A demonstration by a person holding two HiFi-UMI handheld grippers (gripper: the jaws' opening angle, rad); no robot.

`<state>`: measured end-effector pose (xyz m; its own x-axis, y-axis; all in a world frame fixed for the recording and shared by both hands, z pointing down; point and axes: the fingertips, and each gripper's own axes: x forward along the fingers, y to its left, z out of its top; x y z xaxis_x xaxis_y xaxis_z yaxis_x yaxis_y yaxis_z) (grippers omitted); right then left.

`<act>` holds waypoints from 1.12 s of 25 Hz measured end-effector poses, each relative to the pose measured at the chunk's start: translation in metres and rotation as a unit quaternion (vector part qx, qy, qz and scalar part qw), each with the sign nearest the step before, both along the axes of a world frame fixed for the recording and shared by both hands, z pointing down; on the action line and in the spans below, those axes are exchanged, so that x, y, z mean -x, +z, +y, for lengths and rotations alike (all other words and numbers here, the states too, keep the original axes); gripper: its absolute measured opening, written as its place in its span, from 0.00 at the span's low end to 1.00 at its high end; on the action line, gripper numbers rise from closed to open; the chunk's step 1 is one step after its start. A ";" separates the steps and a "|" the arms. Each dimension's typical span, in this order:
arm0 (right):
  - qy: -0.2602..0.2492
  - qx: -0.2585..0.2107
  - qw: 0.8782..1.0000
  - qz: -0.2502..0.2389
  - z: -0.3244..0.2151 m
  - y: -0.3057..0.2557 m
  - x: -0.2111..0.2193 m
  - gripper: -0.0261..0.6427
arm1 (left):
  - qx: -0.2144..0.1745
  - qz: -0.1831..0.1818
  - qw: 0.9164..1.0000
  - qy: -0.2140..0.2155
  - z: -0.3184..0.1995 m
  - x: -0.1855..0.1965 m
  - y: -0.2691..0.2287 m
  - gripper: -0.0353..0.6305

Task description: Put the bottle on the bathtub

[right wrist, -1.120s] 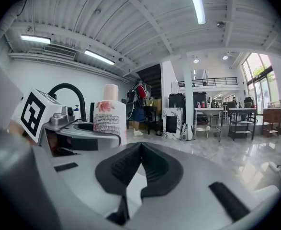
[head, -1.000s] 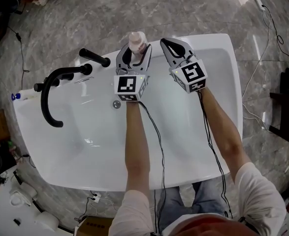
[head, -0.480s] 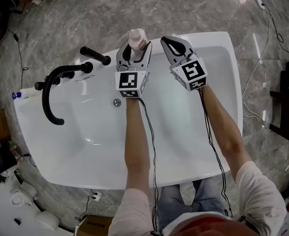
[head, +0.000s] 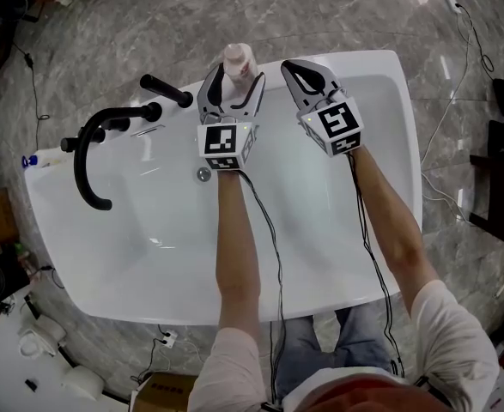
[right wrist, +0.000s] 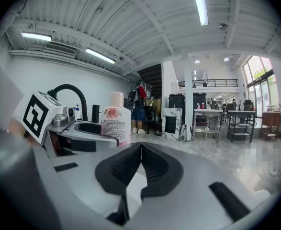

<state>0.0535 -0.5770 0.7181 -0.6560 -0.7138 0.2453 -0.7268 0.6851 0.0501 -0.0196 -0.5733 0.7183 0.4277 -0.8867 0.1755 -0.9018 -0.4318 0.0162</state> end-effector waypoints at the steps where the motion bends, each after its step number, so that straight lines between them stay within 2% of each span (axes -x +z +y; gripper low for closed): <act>1: 0.002 0.000 1.000 0.000 0.003 -0.002 -0.001 0.03 | 0.000 0.001 1.000 -0.001 0.004 0.000 -0.002 0.52; 10: -0.013 -0.017 1.000 -0.004 0.051 -0.046 -0.004 0.03 | -0.018 0.011 1.000 -0.013 0.058 0.002 -0.045 0.51; 15: -0.021 -0.028 0.999 -0.015 0.078 -0.086 -0.007 0.03 | -0.031 0.012 0.999 -0.007 0.089 -0.001 -0.083 0.28; 20: -0.024 -0.037 0.999 -0.031 0.110 -0.138 -0.014 0.03 | -0.039 0.009 0.999 0.004 0.120 -0.011 -0.130 0.12; 23: -0.017 -0.037 0.998 -0.042 0.133 -0.171 -0.025 0.03 | -0.044 0.019 0.999 -0.001 0.144 -0.015 -0.164 0.07; 28: -0.015 -0.033 0.998 -0.052 0.177 -0.232 -0.039 0.03 | -0.054 0.031 0.998 -0.008 0.184 -0.020 -0.235 0.06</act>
